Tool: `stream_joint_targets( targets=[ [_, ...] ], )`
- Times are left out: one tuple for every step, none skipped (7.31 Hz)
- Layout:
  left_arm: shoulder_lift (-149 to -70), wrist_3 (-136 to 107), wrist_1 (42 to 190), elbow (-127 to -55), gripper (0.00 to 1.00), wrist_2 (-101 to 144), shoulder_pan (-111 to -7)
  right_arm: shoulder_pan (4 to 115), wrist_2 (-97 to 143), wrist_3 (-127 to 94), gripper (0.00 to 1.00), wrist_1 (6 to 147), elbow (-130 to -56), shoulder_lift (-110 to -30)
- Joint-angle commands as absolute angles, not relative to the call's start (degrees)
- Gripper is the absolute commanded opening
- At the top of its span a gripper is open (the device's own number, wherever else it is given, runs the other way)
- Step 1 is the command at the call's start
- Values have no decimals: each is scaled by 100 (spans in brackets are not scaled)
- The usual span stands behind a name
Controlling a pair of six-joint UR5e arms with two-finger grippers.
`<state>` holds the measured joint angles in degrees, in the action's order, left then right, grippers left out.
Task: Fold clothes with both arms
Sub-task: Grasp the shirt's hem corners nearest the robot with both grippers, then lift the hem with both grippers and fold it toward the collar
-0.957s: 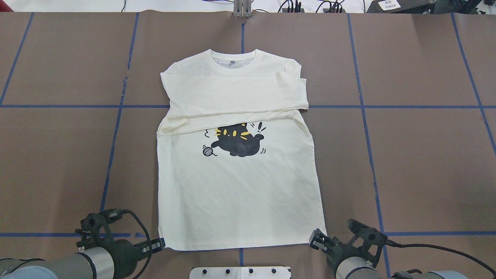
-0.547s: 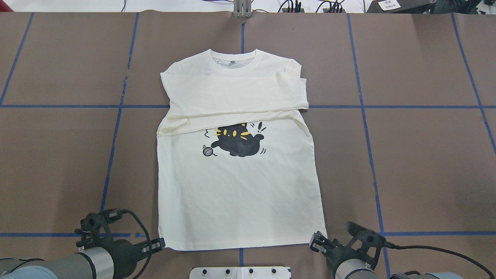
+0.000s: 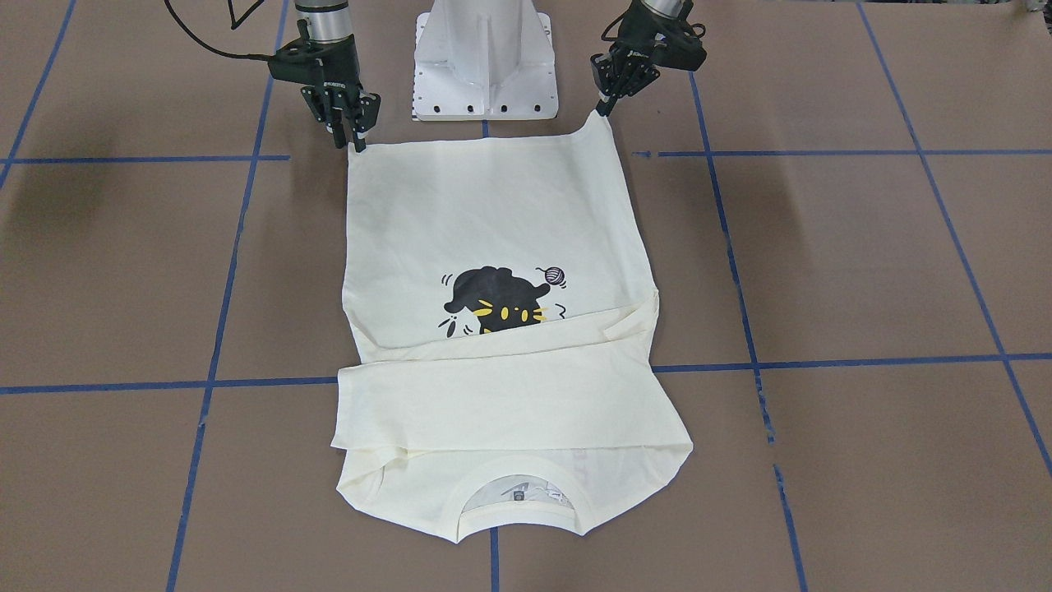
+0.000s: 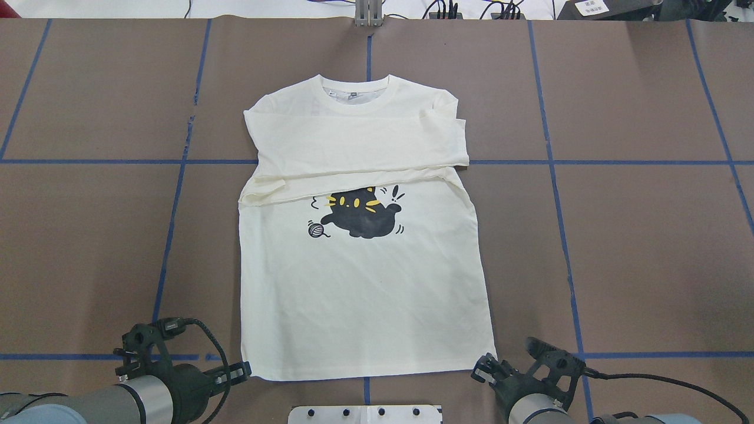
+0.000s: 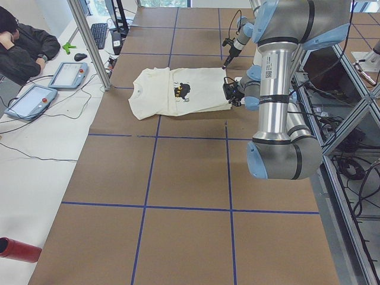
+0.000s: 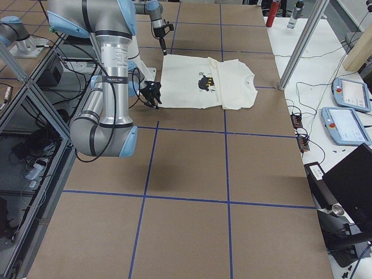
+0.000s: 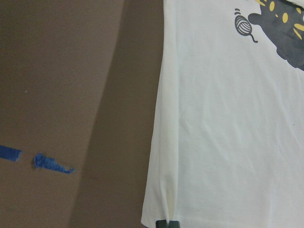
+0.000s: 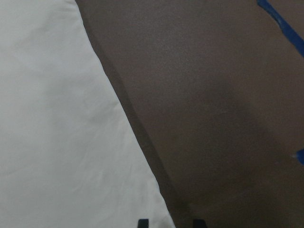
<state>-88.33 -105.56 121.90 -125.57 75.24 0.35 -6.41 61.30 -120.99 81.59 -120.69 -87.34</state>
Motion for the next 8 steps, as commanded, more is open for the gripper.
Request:
stream_joint_targets(
  targets=[
    [-8833,-10556,12190,-12560,0,7523,35,-633,6117,-12103,0,8156,-12085,-8728],
    [-8833,-10564,12190,-12560,0,7515,35,-624,6117,-12103,0,8156,-12128,-8701],
    [-8824,-10564,12190,-12551,0,7515,35,-563,6143,-12050,0,8165,-12259,-8692],
    [-8816,-10564,12182,-12490,0,7523,53,-432,6170,-11971,0,8287,-12722,-8814],
    [-8798,-10573,12121,-12724,0,7593,44,-413,6440,-11919,0,8993,-13379,-8824],
    [-8824,-10582,11328,-13405,0,8081,53,-439,6642,-11918,0,9566,-14064,-8798],
    [-8833,-10599,10372,-14317,0,8469,53,-605,6662,-11918,0,10058,-14593,-8772],
    [-8850,-10634,9605,-15040,0,8716,105,-754,6662,-11918,0,10377,-15138,-8763]
  ],
)
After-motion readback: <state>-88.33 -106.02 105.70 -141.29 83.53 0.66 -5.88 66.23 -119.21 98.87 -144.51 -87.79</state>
